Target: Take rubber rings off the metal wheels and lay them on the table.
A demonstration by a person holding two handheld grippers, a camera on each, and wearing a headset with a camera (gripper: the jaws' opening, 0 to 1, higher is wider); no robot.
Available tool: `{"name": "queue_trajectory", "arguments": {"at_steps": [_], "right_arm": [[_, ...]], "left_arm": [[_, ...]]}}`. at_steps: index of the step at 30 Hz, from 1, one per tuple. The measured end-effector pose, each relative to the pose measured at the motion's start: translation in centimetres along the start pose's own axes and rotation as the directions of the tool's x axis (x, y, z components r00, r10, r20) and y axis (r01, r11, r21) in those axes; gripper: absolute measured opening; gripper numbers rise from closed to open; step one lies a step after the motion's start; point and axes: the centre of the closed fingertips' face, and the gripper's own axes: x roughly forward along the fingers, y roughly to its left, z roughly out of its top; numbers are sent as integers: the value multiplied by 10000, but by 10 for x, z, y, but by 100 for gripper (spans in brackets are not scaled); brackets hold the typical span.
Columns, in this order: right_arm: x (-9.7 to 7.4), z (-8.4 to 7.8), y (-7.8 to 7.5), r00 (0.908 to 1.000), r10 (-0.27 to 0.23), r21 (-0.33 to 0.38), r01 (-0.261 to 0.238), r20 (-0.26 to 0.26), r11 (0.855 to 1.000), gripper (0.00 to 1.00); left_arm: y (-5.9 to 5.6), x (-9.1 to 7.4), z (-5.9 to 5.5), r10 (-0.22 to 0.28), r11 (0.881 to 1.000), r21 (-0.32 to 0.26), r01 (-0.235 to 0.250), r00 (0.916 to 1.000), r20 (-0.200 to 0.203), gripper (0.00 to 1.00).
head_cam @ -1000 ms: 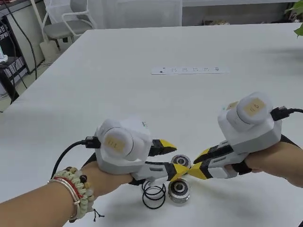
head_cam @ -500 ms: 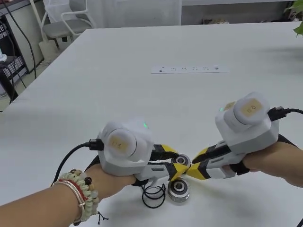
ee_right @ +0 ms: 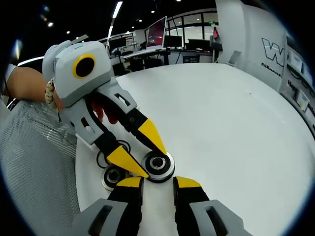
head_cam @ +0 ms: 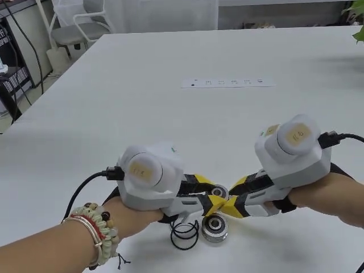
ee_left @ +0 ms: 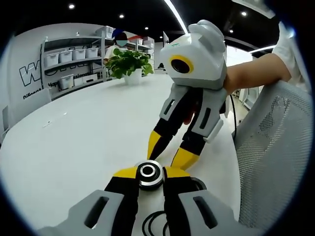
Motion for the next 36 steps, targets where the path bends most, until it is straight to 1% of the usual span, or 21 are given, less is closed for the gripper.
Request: {"name": "queue_trajectory", "arguments": {"at_steps": [4, 12, 16, 21, 24, 26, 31, 32, 33, 34, 35, 36], "right_arm": [[0, 0, 1, 10000, 34, -56, -34, -4, 10000, 21], [1, -1, 1, 10000, 97, -54, -97, -5, 9999, 19], [1, -1, 2, 9999, 118, -33, -117, 9, 9999, 19], [2, -1, 2, 9999, 105, -61, -105, 1, 9999, 19], [2, 0, 1, 9999, 83, -8, -83, 82, 10000, 19], [1, 1, 0, 9999, 25, -149, -22, 155, 9999, 17], [0, 0, 0, 9999, 92, -307, -88, 125, 9995, 15], [0, 0, 0, 9999, 94, -377, -90, 106, 9992, 13], [-1, -4, -2, 9999, -3, -614, -6, -138, 9981, 9], [-1, -5, -2, 9999, -37, -841, 23, -166, 9965, 5], [-1, -4, -3, 9999, -61, -732, 54, -97, 9973, 2], [0, -4, -2, 10000, -34, -704, 28, -76, 9975, 2]], "left_arm": [[0, 0, 0, -20, 10000, 15, 20, 10000, 5, 14], [0, 0, 0, -41, 9999, -134, 42, 10000, 66, 12], [4, -1, 0, 111, 9998, -188, -110, 9999, 47, 8], [5, -1, 0, 118, 9999, -108, -117, 9999, 59, 8], [6, -1, 0, 114, 9999, -90, -113, 9999, 79, 8], [6, -1, 0, 122, 9999, -90, -122, 9999, 83, 8], [6, -1, 0, 117, 9999, -109, -116, 9999, 96, 8], [7, -1, 0, 117, 9999, -113, -116, 9999, 96, 8], [7, -1, 0, 125, 9999, -109, -124, 9999, 93, 8], [7, -2, 0, 129, 9999, -103, -128, 9999, 96, 8], [6, -2, 0, 112, 9999, -112, -111, 9999, 114, 8], [6, -2, 0, 105, 9999, -104, -104, 9999, 125, 8]]}}
